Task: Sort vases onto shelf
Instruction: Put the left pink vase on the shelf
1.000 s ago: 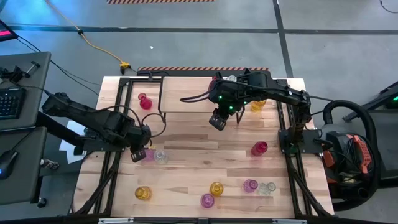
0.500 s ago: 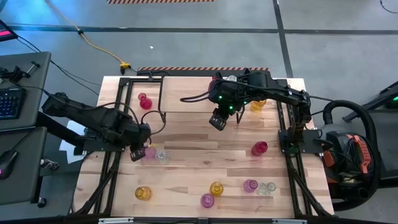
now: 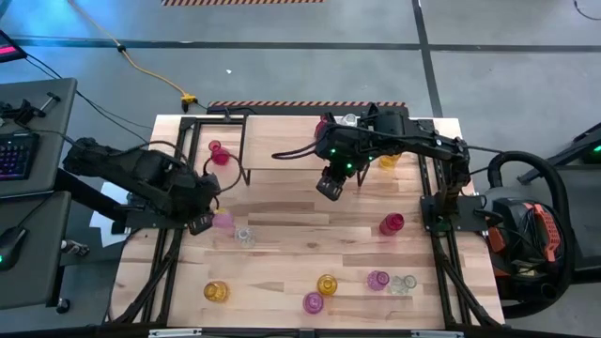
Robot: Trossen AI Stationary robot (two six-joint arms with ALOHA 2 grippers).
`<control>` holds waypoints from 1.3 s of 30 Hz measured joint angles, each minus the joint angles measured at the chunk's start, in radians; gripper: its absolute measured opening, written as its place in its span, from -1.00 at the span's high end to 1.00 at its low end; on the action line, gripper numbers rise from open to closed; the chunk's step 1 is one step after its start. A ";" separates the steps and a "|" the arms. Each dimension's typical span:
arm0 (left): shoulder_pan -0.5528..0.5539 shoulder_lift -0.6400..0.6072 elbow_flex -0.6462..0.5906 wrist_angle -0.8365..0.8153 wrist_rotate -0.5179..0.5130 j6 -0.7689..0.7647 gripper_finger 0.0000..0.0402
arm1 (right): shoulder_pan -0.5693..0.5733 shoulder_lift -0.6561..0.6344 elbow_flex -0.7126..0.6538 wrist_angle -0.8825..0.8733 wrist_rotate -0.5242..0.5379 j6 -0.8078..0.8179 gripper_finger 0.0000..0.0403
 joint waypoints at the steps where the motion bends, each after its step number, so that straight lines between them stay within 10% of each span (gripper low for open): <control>1: 0.005 0.000 0.020 -0.005 -0.011 0.005 0.90 | 0.002 0.000 0.000 0.000 0.001 0.000 0.46; 17: 0.260 0.071 0.382 0.010 -0.161 0.278 0.90 | 0.010 0.000 0.000 0.000 0.020 0.000 0.46; 39: 0.673 0.483 0.684 0.117 -0.062 0.822 0.89 | 0.010 0.000 0.000 0.000 0.097 0.006 0.46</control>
